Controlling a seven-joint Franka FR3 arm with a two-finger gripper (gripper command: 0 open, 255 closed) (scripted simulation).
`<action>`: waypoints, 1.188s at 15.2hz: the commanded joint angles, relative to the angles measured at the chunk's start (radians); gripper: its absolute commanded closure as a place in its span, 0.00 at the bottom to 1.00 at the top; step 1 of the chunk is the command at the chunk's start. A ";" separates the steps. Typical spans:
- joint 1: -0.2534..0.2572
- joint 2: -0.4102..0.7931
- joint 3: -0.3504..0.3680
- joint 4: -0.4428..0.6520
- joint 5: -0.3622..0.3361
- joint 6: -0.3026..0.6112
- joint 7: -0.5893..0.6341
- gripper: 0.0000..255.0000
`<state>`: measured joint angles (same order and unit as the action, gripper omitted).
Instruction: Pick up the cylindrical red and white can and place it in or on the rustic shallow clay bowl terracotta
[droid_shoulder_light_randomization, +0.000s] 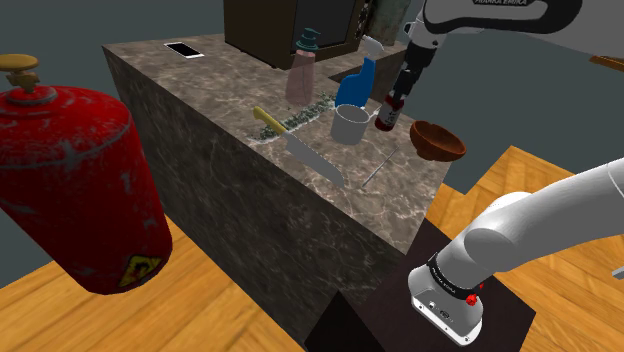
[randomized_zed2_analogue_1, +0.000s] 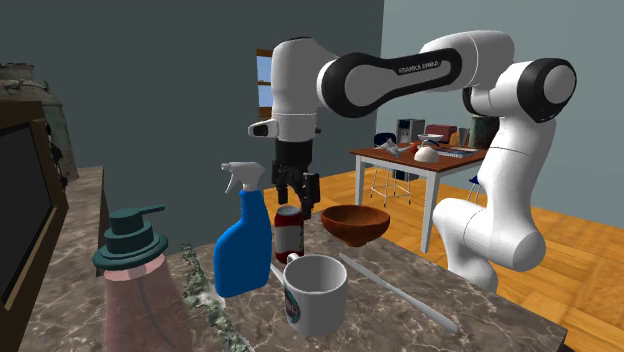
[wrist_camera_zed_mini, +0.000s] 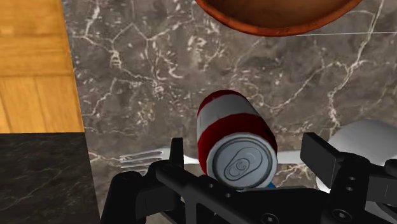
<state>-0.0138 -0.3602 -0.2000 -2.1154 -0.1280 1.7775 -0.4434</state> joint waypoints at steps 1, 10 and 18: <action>0.000 0.004 -0.002 -0.026 -0.001 0.031 0.001 0.00; -0.002 0.007 -0.006 -0.071 -0.004 0.079 0.002 0.00; -0.002 0.007 -0.006 -0.072 -0.004 0.079 0.002 1.00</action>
<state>-0.0158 -0.3542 -0.2056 -2.1868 -0.1312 1.8560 -0.4419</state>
